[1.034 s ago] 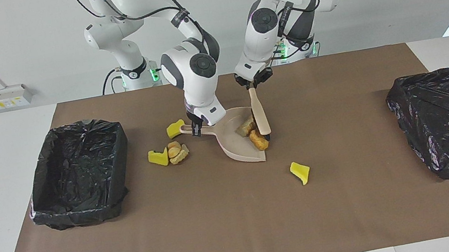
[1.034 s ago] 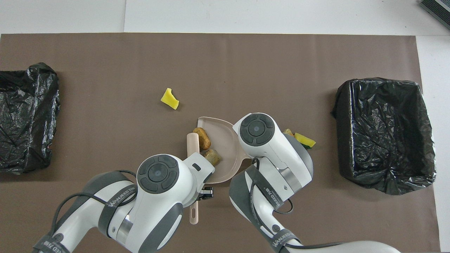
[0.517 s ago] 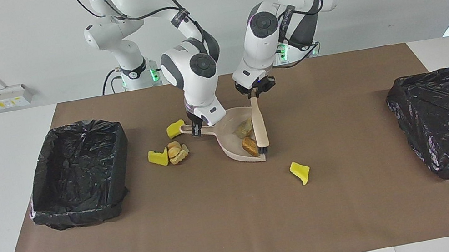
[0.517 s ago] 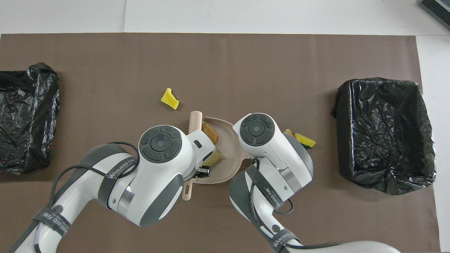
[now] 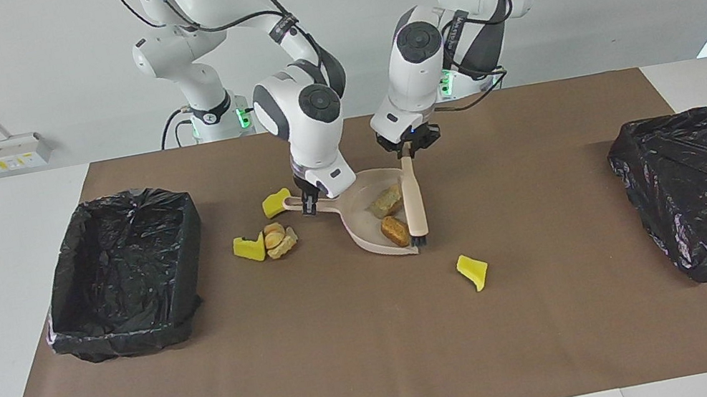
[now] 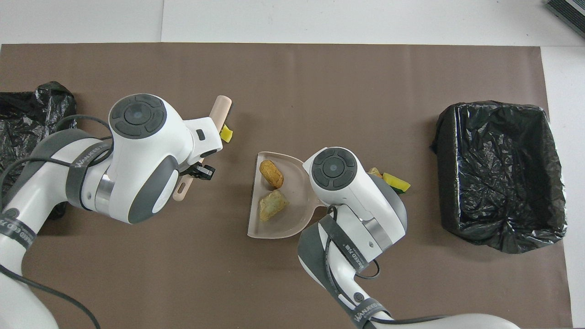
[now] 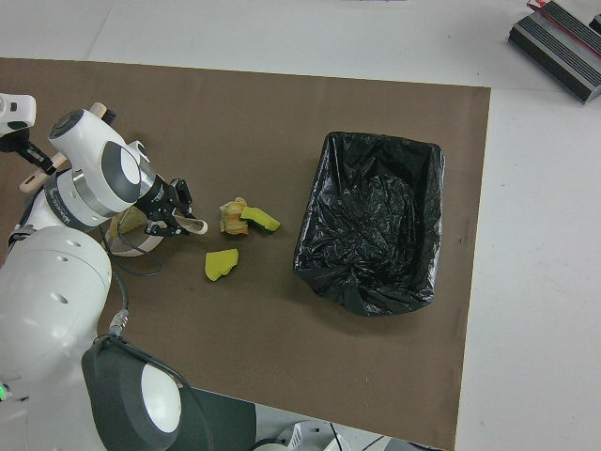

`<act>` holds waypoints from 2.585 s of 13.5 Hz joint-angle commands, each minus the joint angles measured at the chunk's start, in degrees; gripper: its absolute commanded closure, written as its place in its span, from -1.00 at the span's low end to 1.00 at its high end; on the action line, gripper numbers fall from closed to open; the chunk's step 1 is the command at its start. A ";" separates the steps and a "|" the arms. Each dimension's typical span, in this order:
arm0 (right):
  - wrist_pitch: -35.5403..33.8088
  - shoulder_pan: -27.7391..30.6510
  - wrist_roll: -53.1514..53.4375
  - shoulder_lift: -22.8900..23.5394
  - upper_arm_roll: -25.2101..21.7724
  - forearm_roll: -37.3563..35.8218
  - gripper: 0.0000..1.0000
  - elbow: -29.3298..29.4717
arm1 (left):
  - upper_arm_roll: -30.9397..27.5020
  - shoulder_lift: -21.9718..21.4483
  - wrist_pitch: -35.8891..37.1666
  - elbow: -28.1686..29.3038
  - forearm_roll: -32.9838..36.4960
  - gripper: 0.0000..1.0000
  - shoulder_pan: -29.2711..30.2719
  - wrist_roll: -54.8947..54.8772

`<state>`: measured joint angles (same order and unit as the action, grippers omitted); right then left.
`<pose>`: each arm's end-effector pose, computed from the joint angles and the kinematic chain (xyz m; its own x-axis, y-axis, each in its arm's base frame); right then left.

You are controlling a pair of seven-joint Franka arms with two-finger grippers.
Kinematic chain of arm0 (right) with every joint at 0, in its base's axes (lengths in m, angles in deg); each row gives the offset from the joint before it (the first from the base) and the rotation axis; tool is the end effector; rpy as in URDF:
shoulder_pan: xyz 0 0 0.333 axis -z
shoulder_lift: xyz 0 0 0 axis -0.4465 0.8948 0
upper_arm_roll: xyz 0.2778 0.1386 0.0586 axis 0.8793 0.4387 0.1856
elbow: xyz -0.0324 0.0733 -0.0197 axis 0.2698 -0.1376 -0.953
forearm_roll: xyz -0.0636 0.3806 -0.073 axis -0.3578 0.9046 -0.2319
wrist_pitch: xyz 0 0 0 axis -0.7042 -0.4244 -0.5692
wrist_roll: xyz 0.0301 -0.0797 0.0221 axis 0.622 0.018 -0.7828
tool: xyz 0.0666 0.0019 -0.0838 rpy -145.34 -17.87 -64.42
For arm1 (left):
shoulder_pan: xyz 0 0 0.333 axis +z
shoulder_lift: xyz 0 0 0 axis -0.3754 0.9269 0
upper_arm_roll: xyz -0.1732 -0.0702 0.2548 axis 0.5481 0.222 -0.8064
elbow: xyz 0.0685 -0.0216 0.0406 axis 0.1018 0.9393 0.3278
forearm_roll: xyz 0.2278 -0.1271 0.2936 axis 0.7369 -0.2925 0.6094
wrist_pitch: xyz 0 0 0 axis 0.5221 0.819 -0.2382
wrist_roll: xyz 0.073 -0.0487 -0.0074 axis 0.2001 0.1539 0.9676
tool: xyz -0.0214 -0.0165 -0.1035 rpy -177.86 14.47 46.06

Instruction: Sweep and dump trash in bin

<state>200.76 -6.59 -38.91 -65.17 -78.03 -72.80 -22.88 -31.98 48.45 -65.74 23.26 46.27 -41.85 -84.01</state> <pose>0.5032 0.2936 0.3450 0.1763 0.9561 -0.2341 0.9770 -0.1990 -0.0767 0.5665 -0.2166 0.4120 0.8776 -0.4711 -0.0886 -0.4765 -0.8775 -0.0543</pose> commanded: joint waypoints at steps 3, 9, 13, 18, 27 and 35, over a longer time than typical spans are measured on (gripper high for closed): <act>-6.45 -1.88 8.77 -2.35 0.37 0.91 1.00 -1.25 | 0.70 9.59 -1.26 -11.05 1.43 1.00 5.65 -11.94; -6.27 -2.40 12.90 -2.71 0.46 1.79 1.00 -1.52 | 0.96 8.82 1.18 -7.11 0.64 1.00 5.66 -21.44; -6.10 -2.49 12.73 -2.71 0.46 1.79 1.00 -1.52 | 1.22 4.87 7.68 -2.02 0.47 1.00 1.98 -21.18; -6.18 -2.40 12.73 -2.71 0.46 1.79 1.00 -1.52 | 1.22 -3.83 8.49 9.58 -2.87 1.00 -4.00 -18.91; -6.18 -2.40 12.46 -2.71 0.46 1.79 1.00 -1.52 | 1.22 -7.80 13.67 11.09 -5.41 1.00 -13.51 -3.17; -6.10 -2.23 11.85 -2.53 0.46 1.79 1.00 -1.43 | 0.61 -11.13 14.90 10.65 -5.60 1.00 -6.66 3.17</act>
<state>194.78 -9.13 -27.35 -66.59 -77.82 -71.63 -23.20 -31.50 40.66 -52.20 32.71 41.55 -49.71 -81.60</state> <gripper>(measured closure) 0.678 0.740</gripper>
